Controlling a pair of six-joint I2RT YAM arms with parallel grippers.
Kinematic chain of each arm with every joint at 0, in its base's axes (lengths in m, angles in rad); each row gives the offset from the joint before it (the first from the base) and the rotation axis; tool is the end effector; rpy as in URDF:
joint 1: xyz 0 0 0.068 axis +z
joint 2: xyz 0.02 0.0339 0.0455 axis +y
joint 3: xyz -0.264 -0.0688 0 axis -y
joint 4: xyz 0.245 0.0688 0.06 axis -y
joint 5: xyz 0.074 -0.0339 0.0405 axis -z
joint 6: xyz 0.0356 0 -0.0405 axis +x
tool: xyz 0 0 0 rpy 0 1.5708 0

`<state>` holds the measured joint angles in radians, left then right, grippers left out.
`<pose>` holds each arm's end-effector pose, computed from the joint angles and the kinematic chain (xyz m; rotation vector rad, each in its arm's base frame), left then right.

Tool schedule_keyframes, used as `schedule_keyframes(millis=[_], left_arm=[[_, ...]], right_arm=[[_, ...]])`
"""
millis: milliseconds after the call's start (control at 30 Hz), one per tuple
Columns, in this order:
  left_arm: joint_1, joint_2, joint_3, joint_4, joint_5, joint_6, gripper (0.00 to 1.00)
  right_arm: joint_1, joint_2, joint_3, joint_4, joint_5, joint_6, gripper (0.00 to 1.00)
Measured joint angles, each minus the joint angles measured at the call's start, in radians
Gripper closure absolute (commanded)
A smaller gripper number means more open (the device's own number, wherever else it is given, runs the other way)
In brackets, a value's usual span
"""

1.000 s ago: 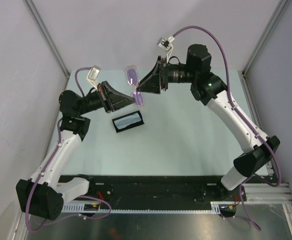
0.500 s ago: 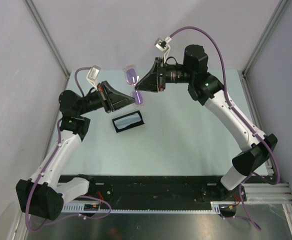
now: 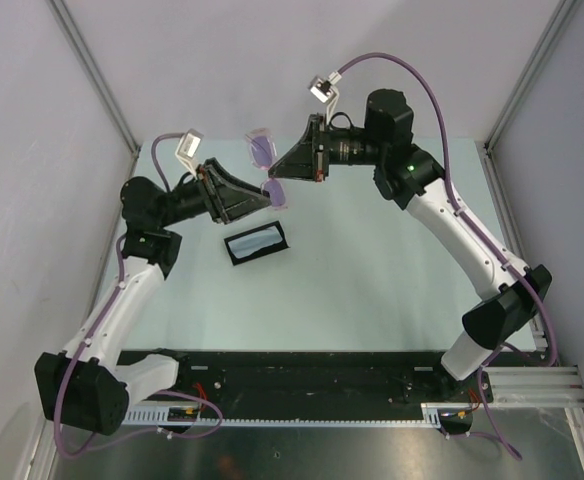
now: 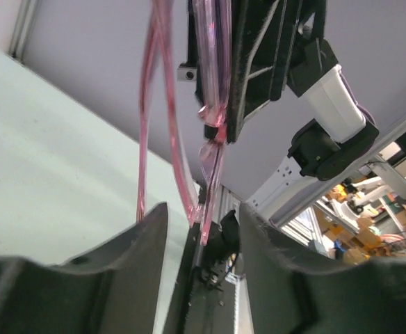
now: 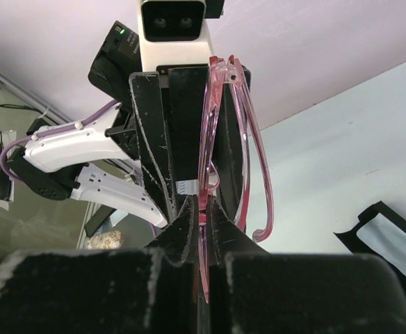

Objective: Organize the sunglasses
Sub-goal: Pass from the left arm to the right, then rotate the opened sunglasses case at the center of the board.

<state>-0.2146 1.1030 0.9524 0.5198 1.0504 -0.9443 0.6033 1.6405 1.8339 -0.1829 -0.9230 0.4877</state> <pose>0.2257 -0.0808 0.4048 0.5257 1.5000 -1.5583 0.2826 0.2292 0.4838 -0.8991 1.5577 1.5258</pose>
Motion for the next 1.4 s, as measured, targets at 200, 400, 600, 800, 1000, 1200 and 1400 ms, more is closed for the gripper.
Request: schedule_keyframes(millis=[200, 400, 600, 800, 1000, 1200, 1400], left_arm=[[0.078, 0.004, -0.007, -0.014, -0.020, 0.028, 0.14], [0.195, -0.036, -0.073, -0.222, -0.279, 0.171, 0.08], [0.199, 0.045, -0.146, -0.473, -0.719, 0.255, 0.17], [0.198, 0.256, -0.133, -0.594, -0.985, 0.256, 0.23], [0.198, 0.549, 0.005, -0.632, -1.078, 0.273, 0.34], [0.192, 0.694, 0.137, -0.665, -1.082, 0.294, 0.52], [0.162, 0.703, 0.154, -0.696, -1.038, 0.335, 0.68]], right_arm=[[-0.047, -0.001, -0.025, 0.011, 0.042, 0.019, 1.00], [-0.115, -0.014, -0.156, 0.008, 0.134, 0.024, 1.00], [-0.114, -0.033, -0.291, -0.021, 0.193, 0.024, 1.00], [-0.100, -0.053, -0.332, -0.048, 0.242, 0.019, 1.00], [-0.079, -0.057, -0.360, -0.050, 0.280, 0.012, 1.00], [-0.068, -0.057, -0.373, -0.052, 0.291, 0.010, 1.00], [-0.069, -0.057, -0.373, -0.053, 0.307, -0.003, 1.00]])
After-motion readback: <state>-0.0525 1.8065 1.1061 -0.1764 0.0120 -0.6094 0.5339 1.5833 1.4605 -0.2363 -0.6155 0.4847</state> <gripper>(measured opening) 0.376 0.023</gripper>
